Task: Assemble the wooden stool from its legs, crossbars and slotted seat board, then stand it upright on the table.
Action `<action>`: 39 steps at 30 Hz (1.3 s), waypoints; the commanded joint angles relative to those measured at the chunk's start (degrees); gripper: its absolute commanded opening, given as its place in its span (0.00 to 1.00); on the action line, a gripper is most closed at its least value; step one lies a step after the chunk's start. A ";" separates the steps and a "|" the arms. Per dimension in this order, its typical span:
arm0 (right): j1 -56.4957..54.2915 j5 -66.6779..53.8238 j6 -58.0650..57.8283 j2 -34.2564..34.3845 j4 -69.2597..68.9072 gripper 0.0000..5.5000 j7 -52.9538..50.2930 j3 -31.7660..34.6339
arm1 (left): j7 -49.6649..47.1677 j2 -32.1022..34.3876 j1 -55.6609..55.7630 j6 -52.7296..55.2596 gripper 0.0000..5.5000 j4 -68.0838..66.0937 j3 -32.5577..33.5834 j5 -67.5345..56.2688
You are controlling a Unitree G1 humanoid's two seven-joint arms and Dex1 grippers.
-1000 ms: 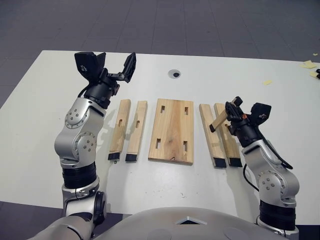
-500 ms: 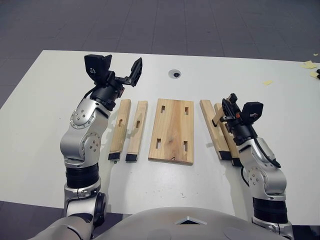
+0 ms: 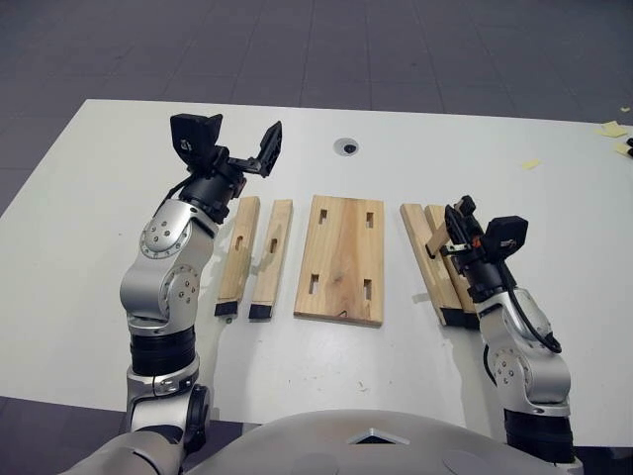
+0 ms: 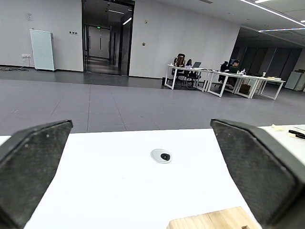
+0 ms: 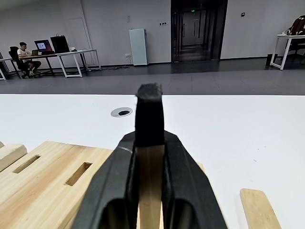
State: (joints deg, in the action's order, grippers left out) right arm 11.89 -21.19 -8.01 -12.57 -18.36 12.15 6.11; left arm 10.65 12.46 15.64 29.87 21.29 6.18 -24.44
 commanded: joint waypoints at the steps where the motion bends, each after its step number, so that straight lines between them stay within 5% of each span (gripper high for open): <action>1: 1.85 1.13 0.81 0.57 5.19 0.08 0.93 0.96 | 0.41 0.28 -0.18 -0.18 0.98 0.29 -0.35 0.60; 13: -1.44 0.49 1.84 -0.09 7.83 0.08 3.13 2.24 | 1.28 0.55 0.22 -0.46 0.98 -0.66 -0.58 1.30; 30: -27.50 -5.47 -10.07 -0.98 -2.63 0.58 -3.03 4.89 | 3.35 0.14 0.42 -2.16 0.98 -2.06 -1.78 2.27; 39: -29.60 -4.74 -16.82 -3.22 -1.28 0.82 -1.58 2.90 | 3.06 -0.51 0.31 -2.90 0.98 -2.56 -2.20 2.99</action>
State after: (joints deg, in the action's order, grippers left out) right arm -17.84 -26.09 -22.70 -15.04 -19.35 10.01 10.00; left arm 13.92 12.03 15.66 27.36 18.94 4.07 -22.11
